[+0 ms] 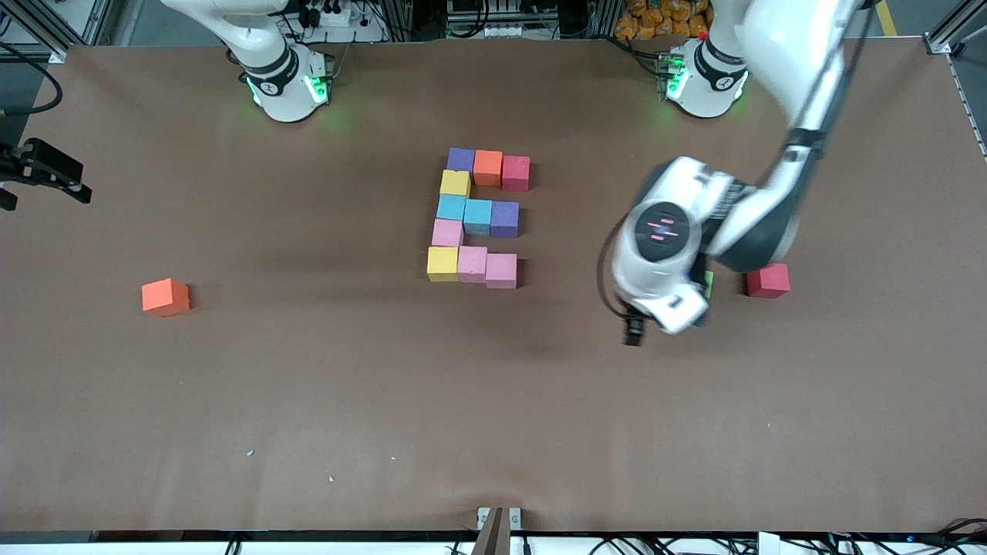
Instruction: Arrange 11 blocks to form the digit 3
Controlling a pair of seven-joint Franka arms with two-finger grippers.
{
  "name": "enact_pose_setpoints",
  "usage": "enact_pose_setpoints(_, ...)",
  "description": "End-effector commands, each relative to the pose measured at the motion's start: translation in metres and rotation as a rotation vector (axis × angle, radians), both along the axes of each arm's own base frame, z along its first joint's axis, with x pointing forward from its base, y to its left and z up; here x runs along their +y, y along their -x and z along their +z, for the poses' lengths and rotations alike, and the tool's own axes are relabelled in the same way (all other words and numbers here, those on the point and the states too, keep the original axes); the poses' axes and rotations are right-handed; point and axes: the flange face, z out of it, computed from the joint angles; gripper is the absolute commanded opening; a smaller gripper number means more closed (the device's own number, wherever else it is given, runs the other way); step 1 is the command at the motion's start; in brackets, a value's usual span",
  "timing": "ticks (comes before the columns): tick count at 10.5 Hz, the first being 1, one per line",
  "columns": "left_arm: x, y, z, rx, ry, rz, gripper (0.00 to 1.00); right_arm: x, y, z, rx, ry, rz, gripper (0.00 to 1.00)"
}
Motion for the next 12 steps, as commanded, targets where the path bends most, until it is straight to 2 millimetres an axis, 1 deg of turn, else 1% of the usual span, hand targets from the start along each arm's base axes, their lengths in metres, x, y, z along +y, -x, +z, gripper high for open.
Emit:
enact_pose_setpoints(1,0.076,-0.002,0.048,0.004,-0.023,-0.077,1.0,0.0,0.003,0.0,-0.008,-0.003,-0.004,1.0)
enact_pose_setpoints(2,0.104,0.0,0.061,0.006,-0.028,-0.119,1.0,0.0,0.003,0.0,-0.006,-0.003,-0.004,1.0)
enact_pose_setpoints(3,0.127,0.009,0.074,0.014,-0.023,-0.169,1.0,0.0,0.003,0.0,-0.006,-0.003,-0.003,1.0)
enact_pose_setpoints(4,0.154,0.025,0.096,0.015,-0.013,-0.229,1.0,0.0,0.003,0.0,-0.008,-0.003,-0.004,1.0)
enact_pose_setpoints(5,0.169,0.041,0.116,0.018,0.012,-0.304,1.0,-0.001,0.003,0.0,-0.006,-0.003,-0.006,1.0)
enact_pose_setpoints(6,0.179,0.052,0.124,0.048,0.021,-0.383,1.0,-0.003,0.003,0.0,-0.008,-0.001,-0.007,1.0)
enact_pose_setpoints(7,0.199,0.06,0.137,0.059,0.027,-0.441,1.0,-0.003,0.002,-0.001,-0.006,-0.001,-0.009,1.0)
enact_pose_setpoints(8,0.213,0.069,0.151,0.06,0.043,-0.526,1.0,-0.003,0.003,0.0,-0.008,-0.001,-0.009,1.0)
enact_pose_setpoints(9,0.235,0.072,0.166,0.052,0.054,-0.605,1.0,-0.005,0.003,0.0,-0.006,-0.001,-0.012,1.0)
enact_pose_setpoints(10,0.242,0.069,0.182,0.031,0.051,-0.714,1.0,-0.006,0.003,-0.001,-0.005,-0.001,-0.015,1.0)
enact_pose_setpoints(12,0.24,0.064,0.211,-0.004,0.022,-0.89,1.0,-0.006,0.002,-0.002,-0.005,-0.001,-0.014,1.0)
